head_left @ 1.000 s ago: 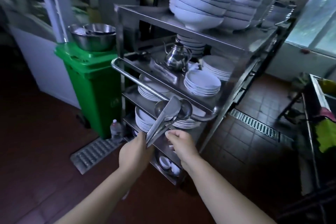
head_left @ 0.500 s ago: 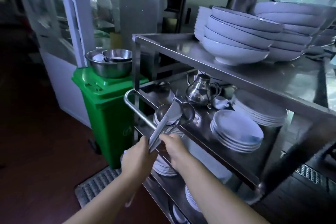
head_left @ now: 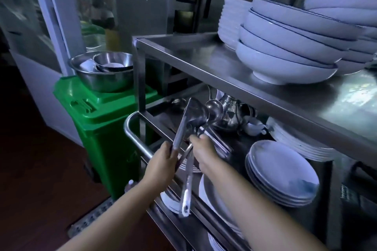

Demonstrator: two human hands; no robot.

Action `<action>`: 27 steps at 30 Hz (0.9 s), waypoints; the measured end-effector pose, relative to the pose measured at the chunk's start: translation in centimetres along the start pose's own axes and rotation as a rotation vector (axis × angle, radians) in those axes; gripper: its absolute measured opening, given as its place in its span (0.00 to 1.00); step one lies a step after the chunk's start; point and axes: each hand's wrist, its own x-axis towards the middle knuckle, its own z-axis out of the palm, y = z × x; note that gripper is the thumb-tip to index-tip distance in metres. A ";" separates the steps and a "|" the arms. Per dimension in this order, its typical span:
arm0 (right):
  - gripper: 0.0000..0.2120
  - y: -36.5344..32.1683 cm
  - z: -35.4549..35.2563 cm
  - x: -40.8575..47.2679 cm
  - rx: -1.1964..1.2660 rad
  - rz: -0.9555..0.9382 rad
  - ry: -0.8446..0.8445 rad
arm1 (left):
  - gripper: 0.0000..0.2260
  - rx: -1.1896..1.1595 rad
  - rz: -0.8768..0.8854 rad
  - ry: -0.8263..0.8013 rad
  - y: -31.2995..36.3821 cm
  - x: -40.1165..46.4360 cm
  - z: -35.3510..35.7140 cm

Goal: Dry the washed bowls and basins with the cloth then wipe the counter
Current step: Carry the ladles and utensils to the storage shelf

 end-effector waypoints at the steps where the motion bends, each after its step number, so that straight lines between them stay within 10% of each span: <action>1: 0.07 -0.3 -0.2 0.7 0.001 0.015 0.012 | 0.13 0.027 0.008 -0.003 -0.2 0.8 -0.2; 8: 0.09 -2.2 -0.1 4.7 0.193 0.127 0.004 | 0.12 0.179 0.084 0.028 -2.5 7.3 -4.4; 19: 0.16 -3.8 2.0 11.0 -0.624 0.012 0.233 | 0.13 0.170 0.237 -0.107 -7.1 15.3 -12.6; 27: 0.16 -2.8 4.8 12.3 -0.720 -0.029 0.195 | 0.09 0.150 0.373 -0.178 -8.8 17.2 -14.8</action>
